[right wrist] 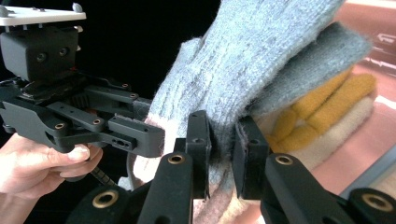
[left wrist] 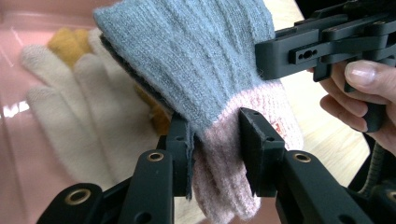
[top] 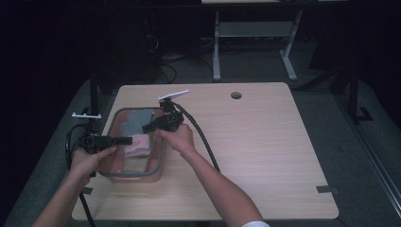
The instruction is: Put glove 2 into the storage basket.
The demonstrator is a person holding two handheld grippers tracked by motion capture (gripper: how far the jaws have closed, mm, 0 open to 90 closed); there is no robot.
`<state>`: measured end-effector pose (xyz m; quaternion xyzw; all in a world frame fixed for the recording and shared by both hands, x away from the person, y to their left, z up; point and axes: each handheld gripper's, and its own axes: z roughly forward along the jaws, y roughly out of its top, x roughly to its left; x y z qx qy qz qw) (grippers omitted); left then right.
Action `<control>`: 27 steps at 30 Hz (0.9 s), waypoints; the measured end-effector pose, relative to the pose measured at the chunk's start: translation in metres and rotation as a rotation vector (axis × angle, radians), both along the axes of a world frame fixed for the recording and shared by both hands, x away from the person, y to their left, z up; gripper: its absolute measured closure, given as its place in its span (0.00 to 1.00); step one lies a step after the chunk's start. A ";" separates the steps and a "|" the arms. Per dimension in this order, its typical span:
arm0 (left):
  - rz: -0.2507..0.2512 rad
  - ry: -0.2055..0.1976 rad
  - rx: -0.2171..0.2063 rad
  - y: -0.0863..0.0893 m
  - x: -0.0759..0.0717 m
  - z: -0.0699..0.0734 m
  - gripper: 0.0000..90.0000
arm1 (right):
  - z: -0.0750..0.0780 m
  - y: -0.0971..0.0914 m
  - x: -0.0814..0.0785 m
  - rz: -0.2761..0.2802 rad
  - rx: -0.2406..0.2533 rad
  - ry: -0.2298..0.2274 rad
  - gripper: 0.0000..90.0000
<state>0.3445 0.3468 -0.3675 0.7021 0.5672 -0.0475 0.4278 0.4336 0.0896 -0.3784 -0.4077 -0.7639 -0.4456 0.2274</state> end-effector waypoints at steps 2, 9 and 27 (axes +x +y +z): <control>-0.001 0.004 0.005 0.001 0.000 -0.001 0.74 | -0.004 0.003 0.000 0.002 -0.011 0.002 0.87; 0.015 0.037 0.041 0.006 -0.001 -0.015 0.74 | -0.015 0.015 0.000 0.017 -0.063 0.000 0.87; 0.017 0.061 0.224 -0.001 -0.002 -0.027 0.71 | -0.018 0.019 0.002 0.057 -0.169 -0.037 0.82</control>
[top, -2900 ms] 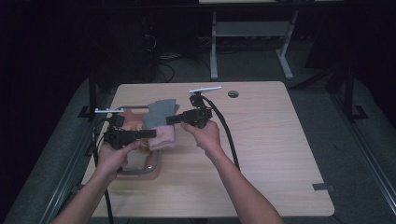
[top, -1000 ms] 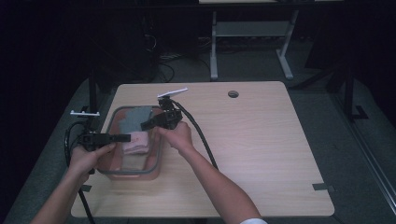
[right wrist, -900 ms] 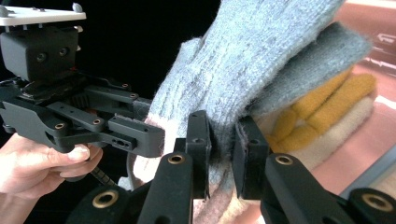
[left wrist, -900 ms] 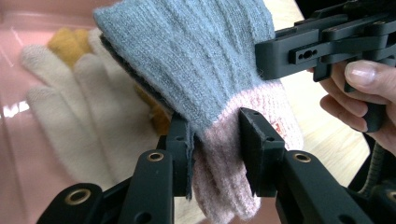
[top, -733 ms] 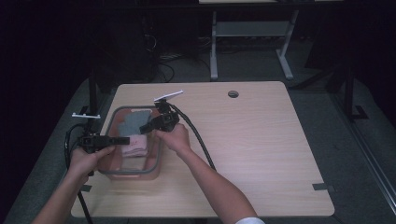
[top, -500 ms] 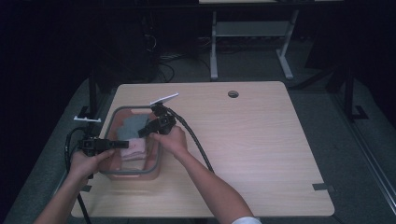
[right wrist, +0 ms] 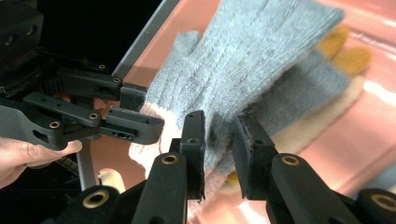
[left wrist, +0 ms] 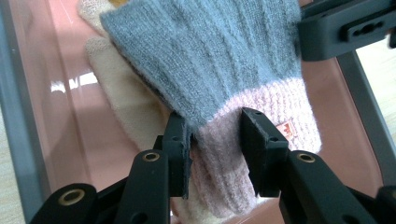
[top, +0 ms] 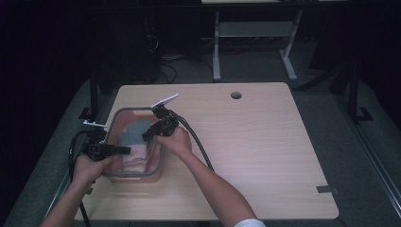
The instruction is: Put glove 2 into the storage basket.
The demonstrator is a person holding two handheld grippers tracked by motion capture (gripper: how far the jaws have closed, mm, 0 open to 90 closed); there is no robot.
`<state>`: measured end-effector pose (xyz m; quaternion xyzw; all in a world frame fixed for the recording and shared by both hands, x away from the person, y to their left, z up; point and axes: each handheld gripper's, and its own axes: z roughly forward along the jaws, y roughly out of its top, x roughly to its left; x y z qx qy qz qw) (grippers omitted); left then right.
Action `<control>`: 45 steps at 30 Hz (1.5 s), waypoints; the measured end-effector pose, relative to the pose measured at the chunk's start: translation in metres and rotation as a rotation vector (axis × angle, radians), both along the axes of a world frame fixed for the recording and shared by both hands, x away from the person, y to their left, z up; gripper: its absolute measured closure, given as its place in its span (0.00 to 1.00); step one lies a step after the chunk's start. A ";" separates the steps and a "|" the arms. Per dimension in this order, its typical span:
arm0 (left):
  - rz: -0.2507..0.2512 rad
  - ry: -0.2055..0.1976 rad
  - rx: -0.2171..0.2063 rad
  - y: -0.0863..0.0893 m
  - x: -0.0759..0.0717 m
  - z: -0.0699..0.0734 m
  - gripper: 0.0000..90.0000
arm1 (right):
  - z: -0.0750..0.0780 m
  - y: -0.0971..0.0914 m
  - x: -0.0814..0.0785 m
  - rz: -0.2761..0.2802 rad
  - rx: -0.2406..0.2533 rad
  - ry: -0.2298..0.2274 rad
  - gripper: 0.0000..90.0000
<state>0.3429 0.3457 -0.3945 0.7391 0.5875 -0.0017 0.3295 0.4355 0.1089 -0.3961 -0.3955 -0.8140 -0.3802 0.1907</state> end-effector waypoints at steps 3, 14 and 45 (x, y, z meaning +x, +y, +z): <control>0.009 -0.010 0.018 -0.001 0.000 0.002 0.68 | 0.002 -0.003 0.000 0.006 -0.015 -0.002 0.81; 0.042 -0.091 0.019 0.004 0.000 0.019 0.58 | 0.012 -0.018 0.001 -0.019 0.039 -0.006 0.78; -0.049 -0.218 -0.150 -0.029 0.010 0.060 0.41 | 0.046 -0.094 0.000 -0.077 0.119 -0.055 0.58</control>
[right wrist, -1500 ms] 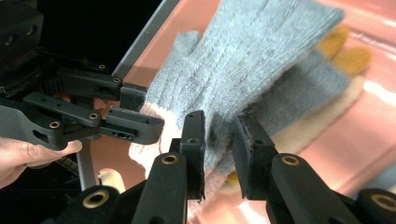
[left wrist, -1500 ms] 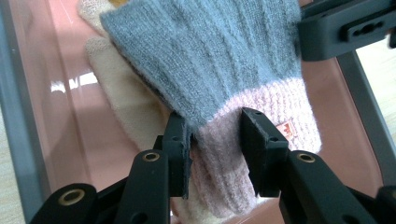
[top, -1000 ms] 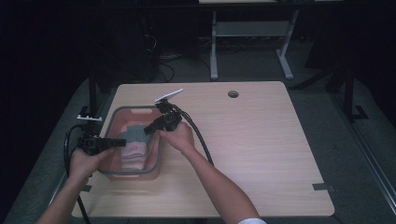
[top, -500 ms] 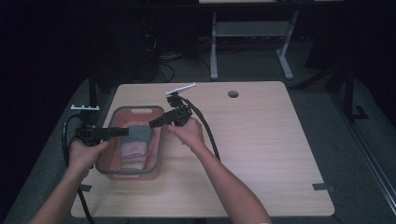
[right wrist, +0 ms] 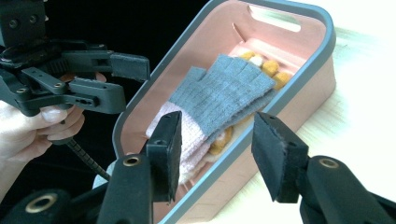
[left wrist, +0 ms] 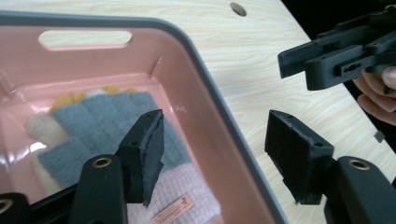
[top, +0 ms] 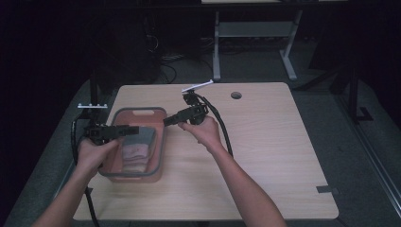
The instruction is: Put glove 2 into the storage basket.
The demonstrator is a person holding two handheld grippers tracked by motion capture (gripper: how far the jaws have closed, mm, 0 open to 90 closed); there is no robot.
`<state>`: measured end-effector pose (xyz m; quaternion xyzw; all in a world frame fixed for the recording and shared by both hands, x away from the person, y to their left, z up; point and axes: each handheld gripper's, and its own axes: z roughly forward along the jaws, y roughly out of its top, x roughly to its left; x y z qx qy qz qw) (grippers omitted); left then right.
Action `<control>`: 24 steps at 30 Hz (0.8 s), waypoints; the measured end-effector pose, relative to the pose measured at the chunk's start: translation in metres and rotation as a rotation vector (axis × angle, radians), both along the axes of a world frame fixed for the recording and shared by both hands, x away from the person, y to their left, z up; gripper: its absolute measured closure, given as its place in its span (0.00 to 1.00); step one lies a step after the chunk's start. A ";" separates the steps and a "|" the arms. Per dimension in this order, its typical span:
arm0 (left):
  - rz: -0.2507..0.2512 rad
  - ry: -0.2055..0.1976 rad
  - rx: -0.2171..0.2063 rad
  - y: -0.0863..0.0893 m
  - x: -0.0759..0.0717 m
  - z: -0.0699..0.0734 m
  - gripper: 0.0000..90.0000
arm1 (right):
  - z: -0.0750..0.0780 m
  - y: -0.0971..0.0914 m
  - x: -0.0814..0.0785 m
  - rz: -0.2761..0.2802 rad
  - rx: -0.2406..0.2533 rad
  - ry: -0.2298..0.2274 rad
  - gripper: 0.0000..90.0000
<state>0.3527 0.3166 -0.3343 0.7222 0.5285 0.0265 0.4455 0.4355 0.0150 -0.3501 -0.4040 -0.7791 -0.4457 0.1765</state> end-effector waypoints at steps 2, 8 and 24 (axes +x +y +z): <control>-0.005 -0.004 -0.005 -0.001 0.000 0.001 0.41 | 0.000 -0.001 0.000 0.001 0.001 0.000 0.57; -0.011 -0.003 0.001 -0.007 0.001 0.004 0.37 | 0.002 -0.009 0.001 -0.002 0.022 0.006 0.54; -0.039 -0.003 -0.022 -0.035 0.007 0.009 0.28 | -0.001 -0.048 0.000 -0.042 0.057 0.024 0.48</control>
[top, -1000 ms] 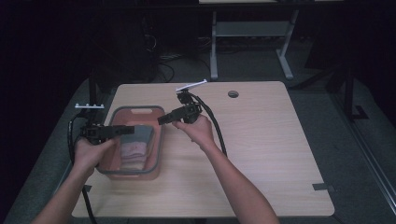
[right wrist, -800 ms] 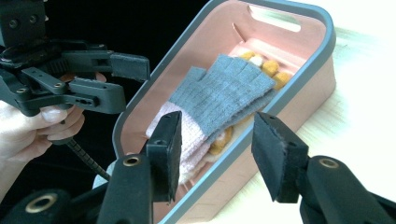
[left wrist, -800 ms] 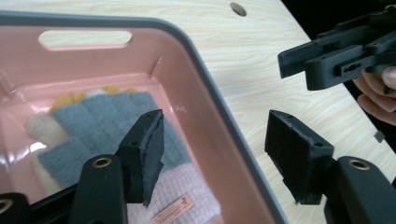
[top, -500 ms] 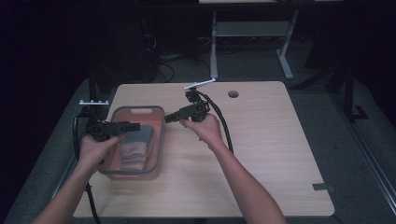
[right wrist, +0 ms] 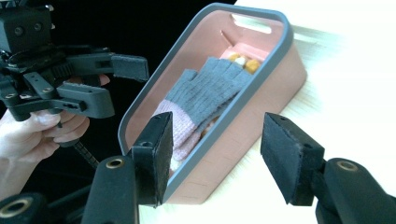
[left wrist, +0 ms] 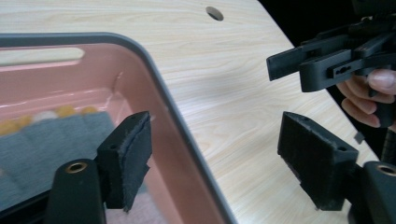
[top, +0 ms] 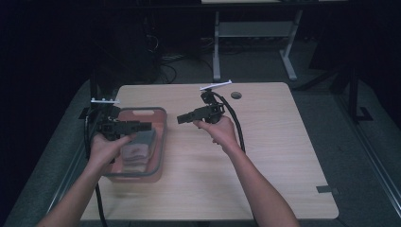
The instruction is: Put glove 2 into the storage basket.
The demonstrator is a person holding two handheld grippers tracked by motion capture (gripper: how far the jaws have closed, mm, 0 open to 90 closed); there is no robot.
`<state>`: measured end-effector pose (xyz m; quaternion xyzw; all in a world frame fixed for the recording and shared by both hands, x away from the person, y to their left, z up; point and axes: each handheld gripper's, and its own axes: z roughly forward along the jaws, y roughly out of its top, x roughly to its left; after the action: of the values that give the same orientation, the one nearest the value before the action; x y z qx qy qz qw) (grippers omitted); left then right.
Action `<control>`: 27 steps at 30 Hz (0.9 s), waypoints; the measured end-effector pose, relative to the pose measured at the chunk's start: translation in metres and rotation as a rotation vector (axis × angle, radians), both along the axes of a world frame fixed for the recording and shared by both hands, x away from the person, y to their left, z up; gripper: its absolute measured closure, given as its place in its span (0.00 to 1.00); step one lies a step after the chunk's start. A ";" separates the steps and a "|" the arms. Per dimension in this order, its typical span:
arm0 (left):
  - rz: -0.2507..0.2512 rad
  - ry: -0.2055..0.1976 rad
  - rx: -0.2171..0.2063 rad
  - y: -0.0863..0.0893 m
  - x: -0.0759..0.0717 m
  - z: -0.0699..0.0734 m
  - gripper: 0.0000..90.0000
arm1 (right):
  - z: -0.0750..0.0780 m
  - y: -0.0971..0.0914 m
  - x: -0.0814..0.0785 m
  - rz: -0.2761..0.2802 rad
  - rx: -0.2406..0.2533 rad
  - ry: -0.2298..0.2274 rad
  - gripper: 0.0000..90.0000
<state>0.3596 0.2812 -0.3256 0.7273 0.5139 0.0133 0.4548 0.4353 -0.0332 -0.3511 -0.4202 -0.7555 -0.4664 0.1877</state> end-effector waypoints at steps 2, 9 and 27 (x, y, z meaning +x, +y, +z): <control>-0.004 0.002 -0.009 -0.004 0.001 0.000 0.28 | 0.000 -0.003 0.000 -0.003 0.000 0.002 0.47; -0.030 0.000 -0.017 -0.018 0.004 0.002 0.26 | 0.001 -0.025 -0.003 -0.037 -0.016 -0.003 0.46; -0.087 -0.005 -0.017 -0.053 0.007 0.002 0.23 | -0.002 -0.066 -0.005 -0.089 -0.023 0.005 0.43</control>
<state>0.3671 0.2285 -0.3237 0.7451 0.4808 -0.0092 0.4622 0.4305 -0.0987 -0.3534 -0.4568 -0.7407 -0.4645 0.1640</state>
